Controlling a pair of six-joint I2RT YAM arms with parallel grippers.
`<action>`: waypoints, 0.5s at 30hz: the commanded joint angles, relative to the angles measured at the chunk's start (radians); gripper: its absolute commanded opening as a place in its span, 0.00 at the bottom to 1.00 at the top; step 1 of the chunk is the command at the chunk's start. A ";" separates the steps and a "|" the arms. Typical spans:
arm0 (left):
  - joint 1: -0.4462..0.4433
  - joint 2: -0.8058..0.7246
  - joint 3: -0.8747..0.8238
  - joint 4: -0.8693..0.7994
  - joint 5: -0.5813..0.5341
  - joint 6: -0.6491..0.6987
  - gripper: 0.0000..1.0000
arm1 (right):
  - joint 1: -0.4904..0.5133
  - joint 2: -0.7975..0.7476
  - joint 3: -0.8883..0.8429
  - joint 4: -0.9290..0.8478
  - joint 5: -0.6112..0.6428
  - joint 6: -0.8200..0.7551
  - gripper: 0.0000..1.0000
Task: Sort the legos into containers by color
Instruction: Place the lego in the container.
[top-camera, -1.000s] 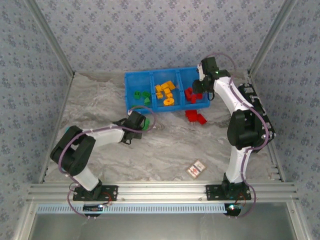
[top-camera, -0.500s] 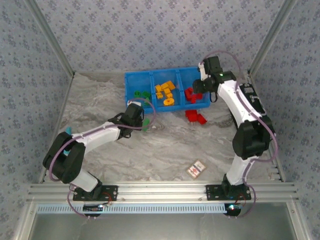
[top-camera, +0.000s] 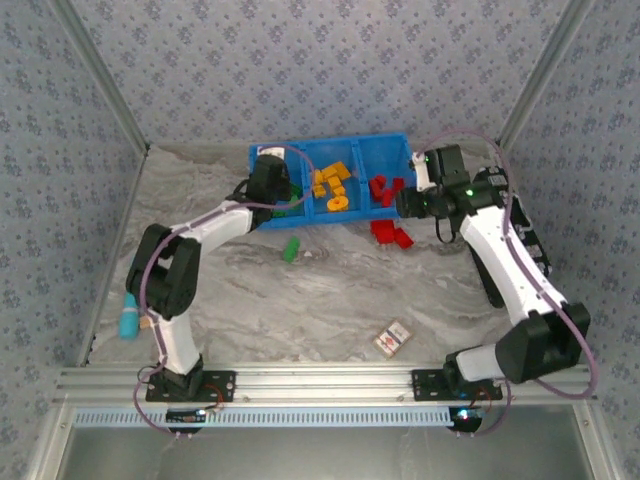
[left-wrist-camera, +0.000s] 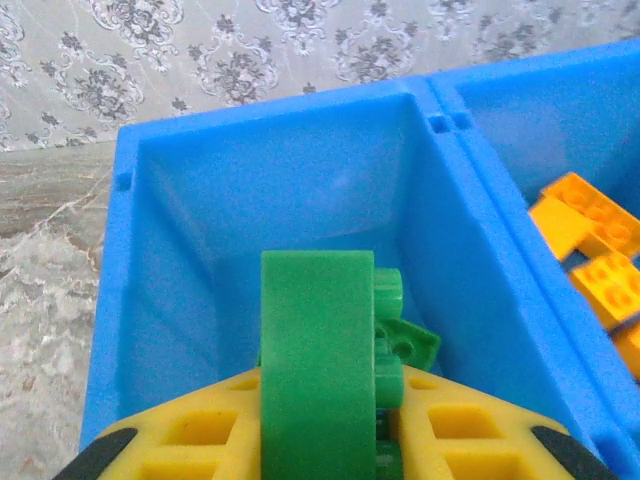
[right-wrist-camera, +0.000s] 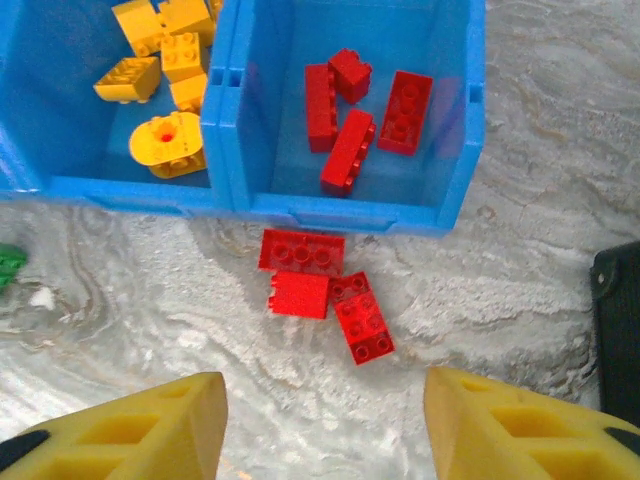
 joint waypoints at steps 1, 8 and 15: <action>0.007 0.073 0.087 0.024 0.018 0.022 0.28 | -0.004 -0.088 -0.031 -0.030 -0.036 0.062 0.60; 0.046 0.188 0.180 -0.003 0.050 0.025 0.27 | -0.006 -0.206 -0.116 -0.051 -0.104 0.077 0.65; 0.057 0.267 0.256 -0.025 0.080 0.011 0.27 | 0.000 -0.276 -0.188 -0.048 -0.164 0.090 0.87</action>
